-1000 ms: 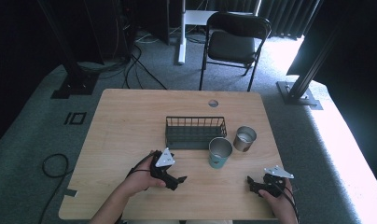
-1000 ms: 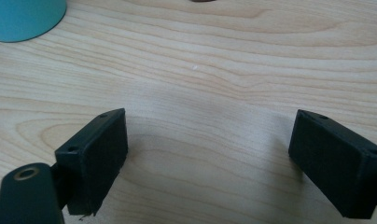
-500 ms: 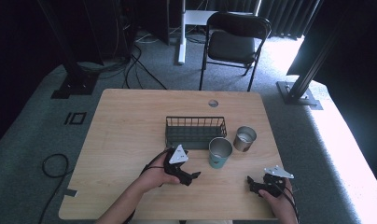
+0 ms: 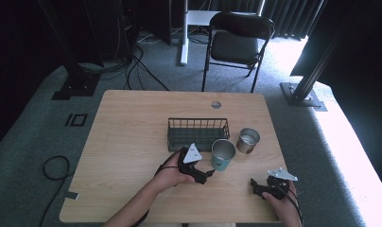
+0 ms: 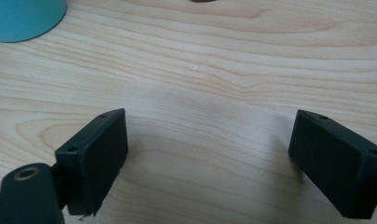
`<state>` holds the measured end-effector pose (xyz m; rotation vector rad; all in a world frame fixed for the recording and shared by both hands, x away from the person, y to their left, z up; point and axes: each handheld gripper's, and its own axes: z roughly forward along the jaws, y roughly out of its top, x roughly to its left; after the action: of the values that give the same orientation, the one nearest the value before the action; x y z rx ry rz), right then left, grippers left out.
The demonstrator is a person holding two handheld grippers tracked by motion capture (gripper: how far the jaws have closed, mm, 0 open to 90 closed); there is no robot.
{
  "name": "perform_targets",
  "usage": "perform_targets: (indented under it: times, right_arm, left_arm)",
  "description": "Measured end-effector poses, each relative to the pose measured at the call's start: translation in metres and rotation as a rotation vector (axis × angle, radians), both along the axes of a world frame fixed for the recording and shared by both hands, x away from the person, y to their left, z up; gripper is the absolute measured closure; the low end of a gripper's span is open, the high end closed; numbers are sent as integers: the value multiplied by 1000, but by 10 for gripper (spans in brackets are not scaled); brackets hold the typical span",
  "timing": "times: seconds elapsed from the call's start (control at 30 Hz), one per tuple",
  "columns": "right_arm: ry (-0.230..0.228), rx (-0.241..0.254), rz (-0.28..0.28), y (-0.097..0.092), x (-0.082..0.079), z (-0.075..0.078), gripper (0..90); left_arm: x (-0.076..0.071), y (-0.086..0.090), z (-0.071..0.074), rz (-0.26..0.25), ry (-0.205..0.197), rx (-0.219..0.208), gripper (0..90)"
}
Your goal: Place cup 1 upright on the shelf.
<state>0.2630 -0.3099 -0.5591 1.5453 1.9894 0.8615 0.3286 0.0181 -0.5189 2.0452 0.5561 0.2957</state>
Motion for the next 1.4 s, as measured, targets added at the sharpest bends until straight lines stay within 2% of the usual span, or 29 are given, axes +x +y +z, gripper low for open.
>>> perform_targets:
  times: [0.43,0.57,0.8,0.9,1.0,1.13,1.2,1.3,1.4]
  right_arm:
    - [0,0,0,0,0,0,113]
    - [0,0,0,0,0,0,113]
    - [0,-1,0,0,0,0,113]
    - [0,-1,0,0,0,0,113]
    - [0,0,0,0,0,0,113]
    - [0,0,0,0,0,0,113]
    - [0,0,0,0,0,0,113]
    - [0,0,0,0,0,0,113]
    - [0,0,0,0,0,0,113]
  left_arm:
    - [9,-28,-5,8,-4,-24,55]
    - [11,-37,-5,46,-17,-56,55]
    - [13,-47,-8,78,-33,-80,55]
    - [12,-51,-8,81,-35,-96,56]
    - [13,-56,-7,107,-34,-119,56]
    - [14,-59,-5,124,-51,-116,64]
    - [15,-62,-3,131,-60,-128,70]
    - [14,-65,-3,130,-75,-106,110]
    - [15,-67,-4,133,-81,-108,129]
